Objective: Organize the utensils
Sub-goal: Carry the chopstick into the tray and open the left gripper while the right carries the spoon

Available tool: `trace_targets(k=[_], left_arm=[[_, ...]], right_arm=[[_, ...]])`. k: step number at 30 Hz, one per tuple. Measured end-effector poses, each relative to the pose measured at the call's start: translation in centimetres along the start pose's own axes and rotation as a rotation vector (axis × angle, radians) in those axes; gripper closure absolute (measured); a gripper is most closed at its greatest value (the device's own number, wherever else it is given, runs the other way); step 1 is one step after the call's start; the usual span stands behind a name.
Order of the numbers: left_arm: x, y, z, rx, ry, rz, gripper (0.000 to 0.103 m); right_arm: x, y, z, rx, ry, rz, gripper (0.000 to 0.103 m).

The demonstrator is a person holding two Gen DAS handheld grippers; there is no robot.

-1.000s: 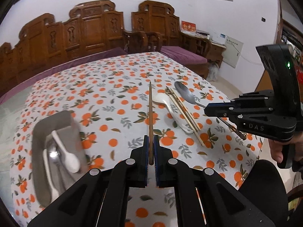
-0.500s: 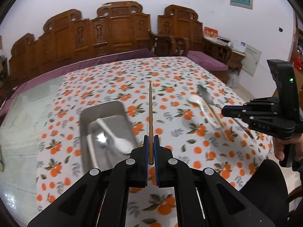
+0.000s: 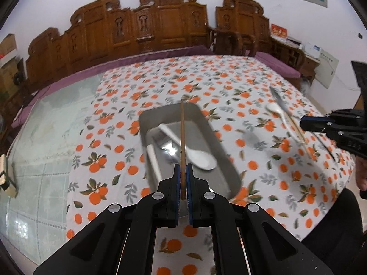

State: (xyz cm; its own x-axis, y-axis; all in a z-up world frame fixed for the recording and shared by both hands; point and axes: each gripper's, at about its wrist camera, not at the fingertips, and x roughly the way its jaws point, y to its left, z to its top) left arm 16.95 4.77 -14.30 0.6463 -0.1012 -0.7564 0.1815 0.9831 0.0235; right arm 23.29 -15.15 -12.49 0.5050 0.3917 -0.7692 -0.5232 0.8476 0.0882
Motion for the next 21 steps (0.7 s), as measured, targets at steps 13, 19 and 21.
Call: trace_targets(k=[13, 19, 21], left_arm=[[3.1, 1.0, -1.3, -0.001, 0.065, 0.007, 0.099], [4.0, 1.1, -1.6, -0.003, 0.087, 0.008, 0.099], [4.1, 1.0, -1.6, -0.007, 0.092, 0.003, 0.097]], right_arm=[[2.5, 2.2, 0.8, -0.024, 0.026, 0.031, 0.096], [2.4, 3.5, 0.8, -0.036, 0.026, 0.037, 0.096], [2.3, 3.8, 0.9, -0.040, 0.026, 0.038, 0.096]])
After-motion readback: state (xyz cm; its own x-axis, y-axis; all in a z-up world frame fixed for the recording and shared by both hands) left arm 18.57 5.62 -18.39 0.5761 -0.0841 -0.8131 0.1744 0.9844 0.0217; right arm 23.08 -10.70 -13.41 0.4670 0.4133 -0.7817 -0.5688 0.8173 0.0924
